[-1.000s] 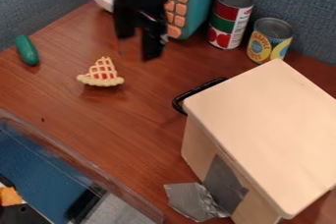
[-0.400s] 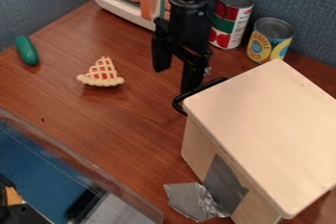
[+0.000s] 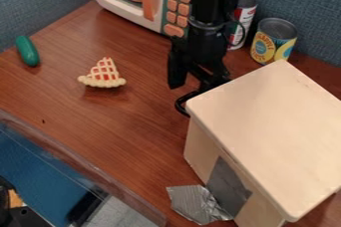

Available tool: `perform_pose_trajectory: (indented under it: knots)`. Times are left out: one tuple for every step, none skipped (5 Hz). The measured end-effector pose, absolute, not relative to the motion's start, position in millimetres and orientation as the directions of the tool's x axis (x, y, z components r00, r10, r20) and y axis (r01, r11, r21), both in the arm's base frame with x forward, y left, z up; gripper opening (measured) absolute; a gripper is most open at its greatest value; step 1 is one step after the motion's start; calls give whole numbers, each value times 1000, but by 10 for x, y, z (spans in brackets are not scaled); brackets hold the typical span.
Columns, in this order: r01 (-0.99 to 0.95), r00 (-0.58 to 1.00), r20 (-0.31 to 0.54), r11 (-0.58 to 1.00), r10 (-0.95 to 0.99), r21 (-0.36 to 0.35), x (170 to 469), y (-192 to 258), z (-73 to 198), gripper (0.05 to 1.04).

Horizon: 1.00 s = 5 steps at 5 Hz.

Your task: Pull the door of the drawer and open it

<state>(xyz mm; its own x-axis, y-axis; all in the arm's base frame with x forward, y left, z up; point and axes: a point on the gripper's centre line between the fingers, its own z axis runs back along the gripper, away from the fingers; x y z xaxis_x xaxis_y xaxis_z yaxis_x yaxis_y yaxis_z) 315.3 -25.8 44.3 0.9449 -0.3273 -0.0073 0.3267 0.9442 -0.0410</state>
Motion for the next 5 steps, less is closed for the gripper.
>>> perform_pose_trajectory:
  knots:
    - [332,943,-14,943,-333,-28,3202,-248,369,945]
    - [330,943,-37,944,-330,-5,3199,-203,282,655]
    - [336,941,-48,942,-336,5,3219,-108,241,351]
    - [343,938,-50,939,-342,23,3269,11,244,166]
    - [324,945,-60,946,-322,27,3338,202,245,132]
